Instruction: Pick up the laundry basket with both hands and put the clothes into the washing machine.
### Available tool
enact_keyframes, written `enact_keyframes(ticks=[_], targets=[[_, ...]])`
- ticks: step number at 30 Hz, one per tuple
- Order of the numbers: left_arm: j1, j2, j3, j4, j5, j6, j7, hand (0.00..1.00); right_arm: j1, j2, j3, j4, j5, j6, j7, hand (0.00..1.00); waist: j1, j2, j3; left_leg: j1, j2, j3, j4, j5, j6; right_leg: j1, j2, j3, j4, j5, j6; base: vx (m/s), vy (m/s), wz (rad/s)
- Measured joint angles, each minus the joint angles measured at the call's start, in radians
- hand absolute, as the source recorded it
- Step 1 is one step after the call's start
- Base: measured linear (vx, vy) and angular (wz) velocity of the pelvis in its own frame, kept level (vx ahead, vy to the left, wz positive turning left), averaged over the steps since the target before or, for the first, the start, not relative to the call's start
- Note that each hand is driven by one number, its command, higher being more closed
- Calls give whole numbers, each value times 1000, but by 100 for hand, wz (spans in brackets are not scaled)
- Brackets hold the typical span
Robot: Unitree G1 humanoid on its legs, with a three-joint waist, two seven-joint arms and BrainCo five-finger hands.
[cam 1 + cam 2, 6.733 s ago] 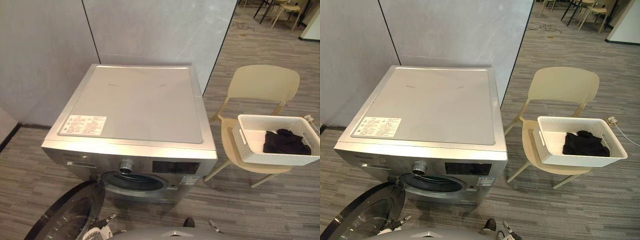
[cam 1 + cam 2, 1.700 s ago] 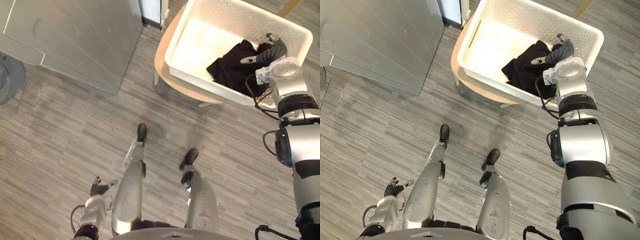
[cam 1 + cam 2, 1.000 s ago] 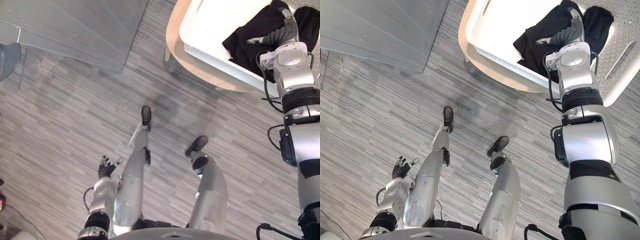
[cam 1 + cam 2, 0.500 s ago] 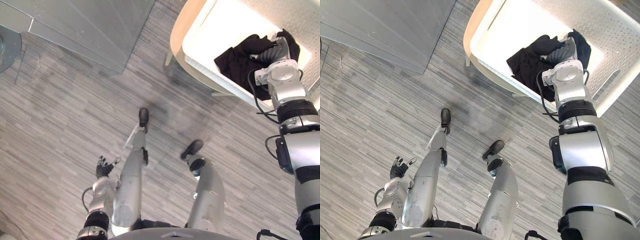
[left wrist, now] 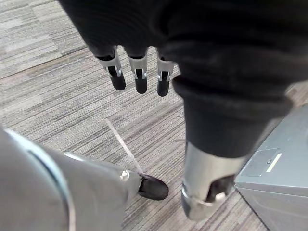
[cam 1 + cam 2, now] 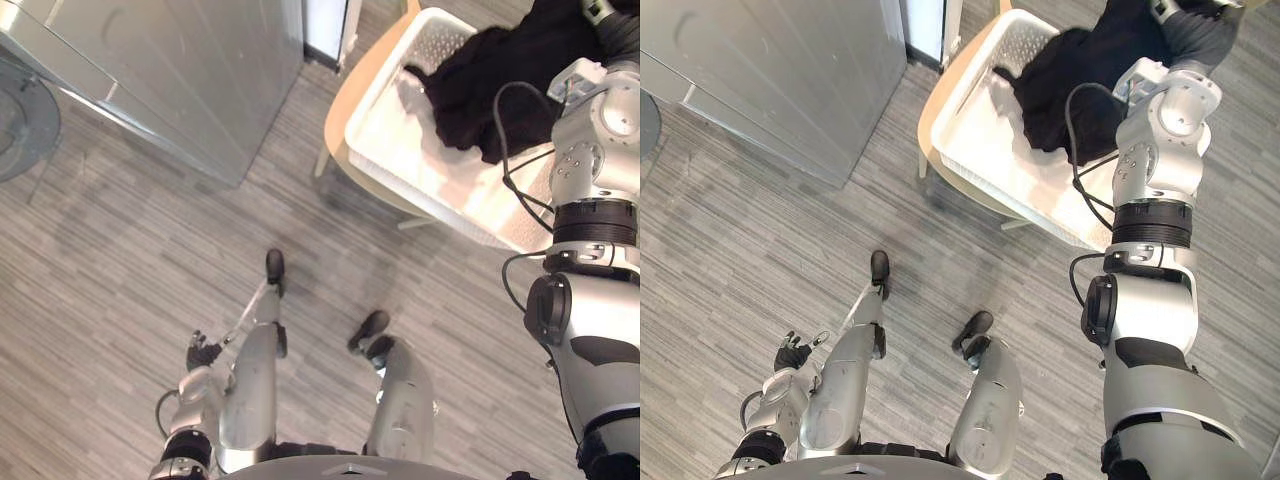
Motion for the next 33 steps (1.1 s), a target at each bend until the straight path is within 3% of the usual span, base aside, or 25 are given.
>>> enact_keyframes(ticks=[3, 7, 8, 10, 13, 19, 27, 33], targets=[[7, 4, -6, 12, 2, 1, 0, 0, 5, 35, -46, -84, 8, -10, -8, 100, -21, 0, -5, 37, -9, -15, 0, -2, -1, 51, -9, -16, -3, -12, 6, 33, -47, 18], [20, 5, -35, 15, 17, 13, -1, 0, 132, 90, -84, -263, 7, -43, -31, 100, -17, -5, -50, 102, -13, -17, 0, -17, -2, 121, -9, -19, -12, -23, 14, 30, -77, 5], [41, 3, -57, -3, 17, 16, -2, 0, 196, 109, -86, -301, 7, -54, -33, 100, -22, -7, -93, 119, -16, -18, 0, -27, -6, 142, -6, -19, -26, -26, 18, 24, -77, 1], [66, 4, -77, -47, 18, 19, -2, 0, 239, 111, -87, -319, 7, -62, -35, 100, -24, -6, -117, 142, -14, -18, 0, -29, -5, 170, 2, -18, -45, -23, 22, 42, -62, -5], [119, 13, -83, -174, 20, 21, -2, 0, 295, 113, -98, -320, 6, -67, -38, 100, -37, -3, -194, 188, 4, -16, 0, -56, -11, 234, 51, -11, -144, 11, 31, 58, -67, -20], [134, 63, -114, -419, 37, 19, 1, 0, 304, 100, -69, -359, -2, -85, -19, 100, -53, 8, -278, 288, 27, 62, -1, -94, 1, 352, 124, 59, -352, 118, 44, 74, -28, -46], [-53, 129, -252, -482, 79, 18, -2, 0, 201, 95, 96, -353, 1, -82, 24, 100, -99, 26, -339, 390, 42, 120, -9, -121, -4, 452, 170, 147, -521, 219, 44, 22, -6, -37], [-325, 170, -440, -314, 116, 21, -51, 0, -36, 98, 238, -272, 44, -83, 59, 100, -118, 31, -368, 408, 69, 172, -10, -132, -16, 465, 206, 204, -609, 281, 21, -60, -1, -34]])
